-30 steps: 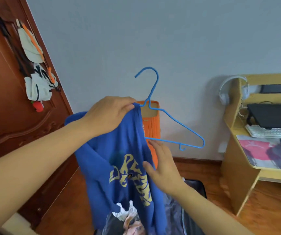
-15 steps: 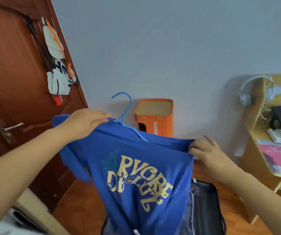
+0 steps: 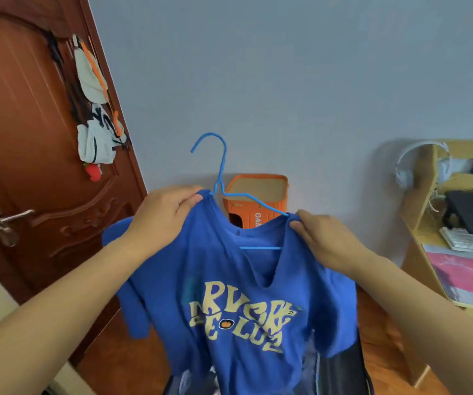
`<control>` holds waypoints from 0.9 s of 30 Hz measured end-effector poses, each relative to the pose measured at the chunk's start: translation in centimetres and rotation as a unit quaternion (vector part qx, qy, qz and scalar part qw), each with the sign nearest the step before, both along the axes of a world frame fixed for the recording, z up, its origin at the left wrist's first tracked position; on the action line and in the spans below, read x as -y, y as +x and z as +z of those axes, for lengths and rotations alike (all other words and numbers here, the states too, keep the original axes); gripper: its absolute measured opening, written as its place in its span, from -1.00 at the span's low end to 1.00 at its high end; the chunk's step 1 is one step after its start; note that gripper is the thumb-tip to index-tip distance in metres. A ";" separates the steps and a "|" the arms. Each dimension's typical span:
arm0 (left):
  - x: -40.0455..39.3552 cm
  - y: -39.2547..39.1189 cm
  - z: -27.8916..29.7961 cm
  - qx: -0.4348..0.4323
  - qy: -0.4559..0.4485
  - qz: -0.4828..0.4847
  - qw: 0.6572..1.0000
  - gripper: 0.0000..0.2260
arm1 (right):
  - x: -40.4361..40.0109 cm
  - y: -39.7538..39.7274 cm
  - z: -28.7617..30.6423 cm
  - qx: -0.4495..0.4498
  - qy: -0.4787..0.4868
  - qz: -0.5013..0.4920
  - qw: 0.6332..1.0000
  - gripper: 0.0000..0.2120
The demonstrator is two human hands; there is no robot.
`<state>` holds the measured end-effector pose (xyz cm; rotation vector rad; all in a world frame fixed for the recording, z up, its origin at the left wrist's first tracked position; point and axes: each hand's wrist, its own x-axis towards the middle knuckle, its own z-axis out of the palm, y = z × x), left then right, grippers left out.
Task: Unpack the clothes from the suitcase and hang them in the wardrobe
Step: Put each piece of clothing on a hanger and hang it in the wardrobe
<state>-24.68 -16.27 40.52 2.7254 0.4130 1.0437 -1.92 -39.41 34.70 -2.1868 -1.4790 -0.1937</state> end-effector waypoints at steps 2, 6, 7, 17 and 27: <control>1.7 0.8 0.2 -0.029 0.027 -0.030 0.999 -0.77 | -0.5 -1.0 0.8 0.025 0.007 0.025 0.999 -0.76; 1.9 -1.1 -0.4 -0.013 0.109 0.053 0.993 -0.71 | 0.8 -0.8 1.8 0.025 0.087 0.001 0.996 -0.75; 1.0 -2.3 -1.2 -0.020 0.121 0.101 0.987 -0.67 | 1.5 -0.3 1.9 0.013 0.103 -0.010 0.995 -0.75; -5.0 -8.9 -3.2 -0.053 0.047 0.287 0.955 -0.52 | 3.2 3.9 3.0 -0.026 0.116 -0.007 0.993 -0.68; 1.9 -0.6 -2.0 -0.119 0.091 0.059 0.987 -0.83 | 1.5 2.0 2.3 -0.029 0.090 0.089 0.991 -0.61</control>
